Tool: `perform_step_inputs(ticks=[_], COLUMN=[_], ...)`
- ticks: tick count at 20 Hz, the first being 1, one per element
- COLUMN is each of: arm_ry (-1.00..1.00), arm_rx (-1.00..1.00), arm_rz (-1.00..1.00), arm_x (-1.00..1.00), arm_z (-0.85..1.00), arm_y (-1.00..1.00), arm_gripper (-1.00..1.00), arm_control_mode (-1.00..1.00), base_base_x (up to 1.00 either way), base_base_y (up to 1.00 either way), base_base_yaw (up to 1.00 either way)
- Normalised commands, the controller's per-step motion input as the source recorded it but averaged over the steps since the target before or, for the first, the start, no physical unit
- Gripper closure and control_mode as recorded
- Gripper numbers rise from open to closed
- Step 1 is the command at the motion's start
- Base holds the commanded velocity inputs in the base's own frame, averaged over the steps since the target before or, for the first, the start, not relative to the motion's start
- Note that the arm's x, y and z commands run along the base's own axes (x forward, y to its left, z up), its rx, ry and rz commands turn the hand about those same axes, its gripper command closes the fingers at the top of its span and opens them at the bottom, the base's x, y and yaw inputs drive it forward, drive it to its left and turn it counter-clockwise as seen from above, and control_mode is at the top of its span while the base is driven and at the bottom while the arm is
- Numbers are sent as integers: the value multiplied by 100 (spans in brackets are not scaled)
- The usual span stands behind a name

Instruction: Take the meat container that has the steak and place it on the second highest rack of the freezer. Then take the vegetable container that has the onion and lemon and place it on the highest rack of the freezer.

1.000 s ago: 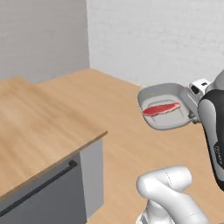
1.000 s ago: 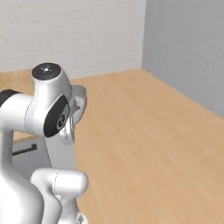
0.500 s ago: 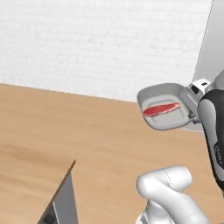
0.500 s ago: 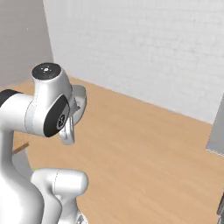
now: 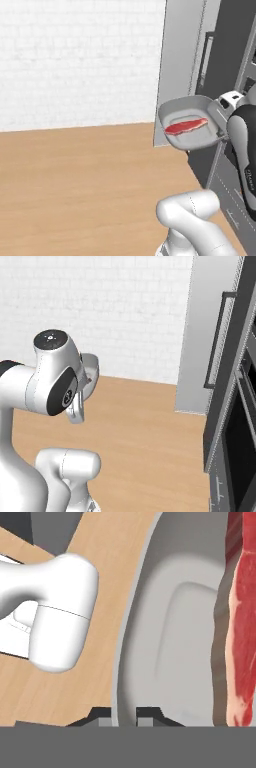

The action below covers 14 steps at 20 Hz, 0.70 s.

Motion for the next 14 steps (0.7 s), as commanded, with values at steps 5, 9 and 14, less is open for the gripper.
perform_step_inputs(ticks=[5, 9, 14], arm_ry=[0, 0, 0], arm_rx=[0, 0, 0], arm_rz=[0, 0, 0], arm_x=[0, 0, 0], arm_z=[0, 0, 0], arm_y=[0, 0, 0], arm_gripper=[100, 100, 100], arm_control_mode=[100, 100, 100], base_base_x=[100, 100, 100], base_base_y=[8, 0, 5], base_base_yaw=[-38, -35, -35])
